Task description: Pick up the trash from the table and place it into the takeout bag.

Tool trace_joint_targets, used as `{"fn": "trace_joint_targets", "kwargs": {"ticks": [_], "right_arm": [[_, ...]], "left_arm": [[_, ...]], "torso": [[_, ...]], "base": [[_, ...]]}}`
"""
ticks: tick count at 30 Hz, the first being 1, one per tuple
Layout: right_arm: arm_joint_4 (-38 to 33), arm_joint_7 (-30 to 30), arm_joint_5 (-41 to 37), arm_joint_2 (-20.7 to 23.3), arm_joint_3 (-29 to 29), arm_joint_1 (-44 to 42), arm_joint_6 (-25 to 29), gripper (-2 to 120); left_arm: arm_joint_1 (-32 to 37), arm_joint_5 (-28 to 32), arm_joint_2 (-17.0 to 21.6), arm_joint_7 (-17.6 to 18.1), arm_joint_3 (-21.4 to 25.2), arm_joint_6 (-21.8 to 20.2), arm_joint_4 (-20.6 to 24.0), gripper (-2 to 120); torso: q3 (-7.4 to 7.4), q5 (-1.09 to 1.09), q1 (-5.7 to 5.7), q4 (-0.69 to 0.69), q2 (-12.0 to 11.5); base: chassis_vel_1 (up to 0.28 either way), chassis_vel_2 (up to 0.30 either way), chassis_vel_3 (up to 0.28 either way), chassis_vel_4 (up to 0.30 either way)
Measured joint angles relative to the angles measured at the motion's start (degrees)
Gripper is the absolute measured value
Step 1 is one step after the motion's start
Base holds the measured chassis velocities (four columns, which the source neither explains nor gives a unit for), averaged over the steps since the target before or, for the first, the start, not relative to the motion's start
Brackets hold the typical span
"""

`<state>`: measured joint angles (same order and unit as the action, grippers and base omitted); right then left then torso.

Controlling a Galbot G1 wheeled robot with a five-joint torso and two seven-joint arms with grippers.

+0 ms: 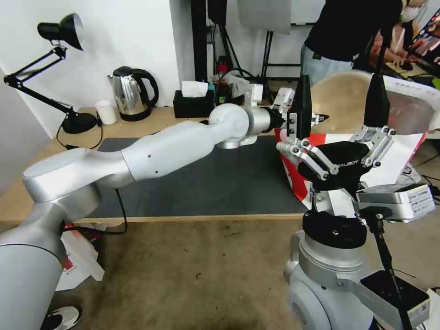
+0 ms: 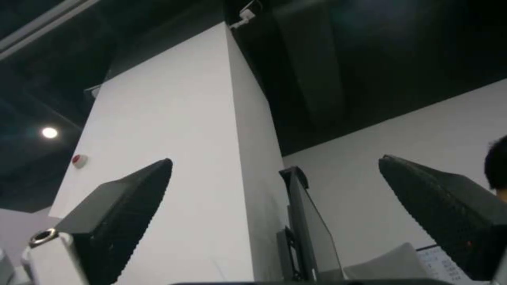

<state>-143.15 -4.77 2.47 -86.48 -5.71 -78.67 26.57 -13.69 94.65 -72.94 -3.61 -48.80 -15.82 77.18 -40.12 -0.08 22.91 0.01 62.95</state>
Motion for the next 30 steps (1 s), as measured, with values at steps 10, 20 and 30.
{"fn": "trace_joint_targets", "kwargs": {"ticks": [10, 20, 30], "right_arm": [[0.2, 0.0, 0.0, 0.0, 0.0, 0.2, 0.0, 100], [0.6, 0.0, 0.0, -0.3, 0.0, 0.4, 0.0, 100], [1.1, 0.0, 0.0, -0.4, 0.1, 0.5, 0.0, 100]], "left_arm": [[-1.6, -1.8, -0.2, -1.7, -1.7, 0.0, -0.1, 100], [-3.4, -2.1, 0.9, -2.6, -2.5, 0.2, 1.0, 100], [-4.9, -1.7, 1.1, -3.9, -2.8, 0.2, 1.1, 100]], "torso": [[0.0, 0.0, 0.0, -0.02, 0.0], [0.0, 0.0, 0.0, -0.01, 0.0], [0.0, -0.01, 0.0, -0.01, 0.0]], "base": [[0.0, 0.0, 0.0, 0.0], [0.0, 0.0, 0.0, 0.0], [0.0, 0.0, 0.0, 0.0]]}}
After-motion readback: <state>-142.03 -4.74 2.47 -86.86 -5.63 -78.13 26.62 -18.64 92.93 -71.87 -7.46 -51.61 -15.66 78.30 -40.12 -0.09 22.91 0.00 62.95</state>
